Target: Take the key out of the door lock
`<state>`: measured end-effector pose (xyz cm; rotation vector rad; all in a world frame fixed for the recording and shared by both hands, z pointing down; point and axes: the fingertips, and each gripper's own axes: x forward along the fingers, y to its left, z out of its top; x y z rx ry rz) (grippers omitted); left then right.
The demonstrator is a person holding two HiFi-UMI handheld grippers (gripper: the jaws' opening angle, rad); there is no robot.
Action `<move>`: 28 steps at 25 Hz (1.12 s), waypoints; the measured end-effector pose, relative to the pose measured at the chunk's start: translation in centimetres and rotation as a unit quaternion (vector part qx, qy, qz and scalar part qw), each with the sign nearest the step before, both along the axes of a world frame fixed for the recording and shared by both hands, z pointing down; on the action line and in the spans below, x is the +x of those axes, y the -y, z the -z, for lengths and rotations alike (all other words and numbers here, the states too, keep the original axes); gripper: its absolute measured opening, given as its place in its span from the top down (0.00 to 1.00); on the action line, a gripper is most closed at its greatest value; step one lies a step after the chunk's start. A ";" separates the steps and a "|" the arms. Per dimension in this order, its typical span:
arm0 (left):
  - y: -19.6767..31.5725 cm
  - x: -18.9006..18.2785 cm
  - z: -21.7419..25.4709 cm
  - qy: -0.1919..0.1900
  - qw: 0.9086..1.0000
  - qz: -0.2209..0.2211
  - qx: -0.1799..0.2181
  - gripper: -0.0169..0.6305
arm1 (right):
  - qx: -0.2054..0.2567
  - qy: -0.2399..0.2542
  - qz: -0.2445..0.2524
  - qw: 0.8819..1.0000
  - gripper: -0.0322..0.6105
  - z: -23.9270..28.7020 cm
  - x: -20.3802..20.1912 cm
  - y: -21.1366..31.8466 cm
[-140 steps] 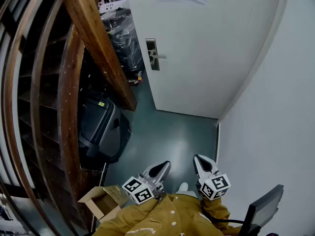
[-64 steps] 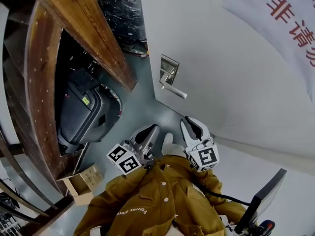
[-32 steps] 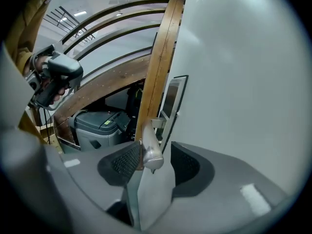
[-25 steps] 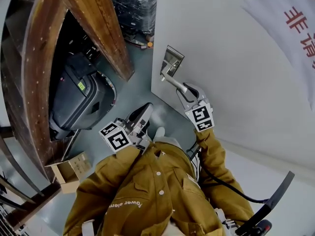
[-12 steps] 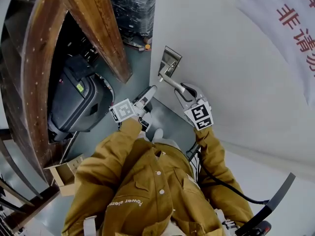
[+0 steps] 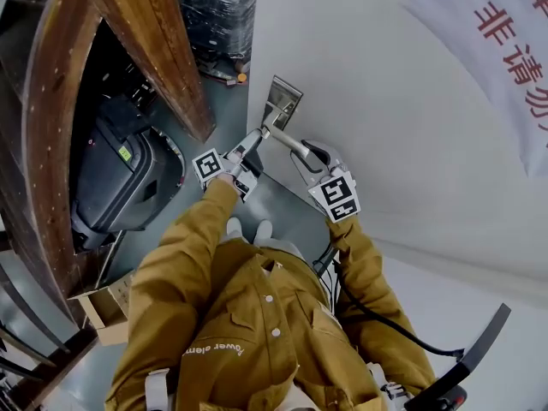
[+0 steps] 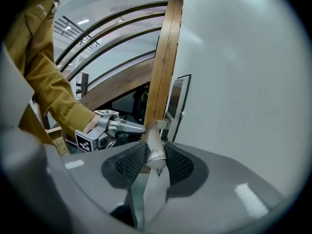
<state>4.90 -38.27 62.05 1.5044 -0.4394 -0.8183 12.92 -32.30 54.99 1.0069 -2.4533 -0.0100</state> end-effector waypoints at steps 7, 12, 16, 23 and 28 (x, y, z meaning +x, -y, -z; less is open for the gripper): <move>1.7 3.2 0.8 -0.004 0.999 -0.032 0.013 0.71 | -0.007 -0.005 0.001 1.000 0.75 -0.1 0.2 -0.1; 1.7 3.4 -0.1 0.006 1.000 -0.026 0.001 0.93 | -0.007 -0.006 0.000 1.000 0.74 0.0 0.1 -0.1; 1.6 3.3 -0.4 0.008 1.000 -0.017 -0.005 0.93 | -0.008 -0.006 0.003 1.000 0.74 0.0 0.1 -0.1; 1.4 2.9 -0.7 0.017 1.000 -0.009 -0.006 0.92 | -0.009 -0.005 -0.001 1.000 0.74 -0.1 0.3 0.0; 1.4 2.9 -0.7 0.016 1.000 -0.010 -0.020 0.94 | -0.011 -0.007 -0.007 1.000 0.74 -0.1 0.2 0.0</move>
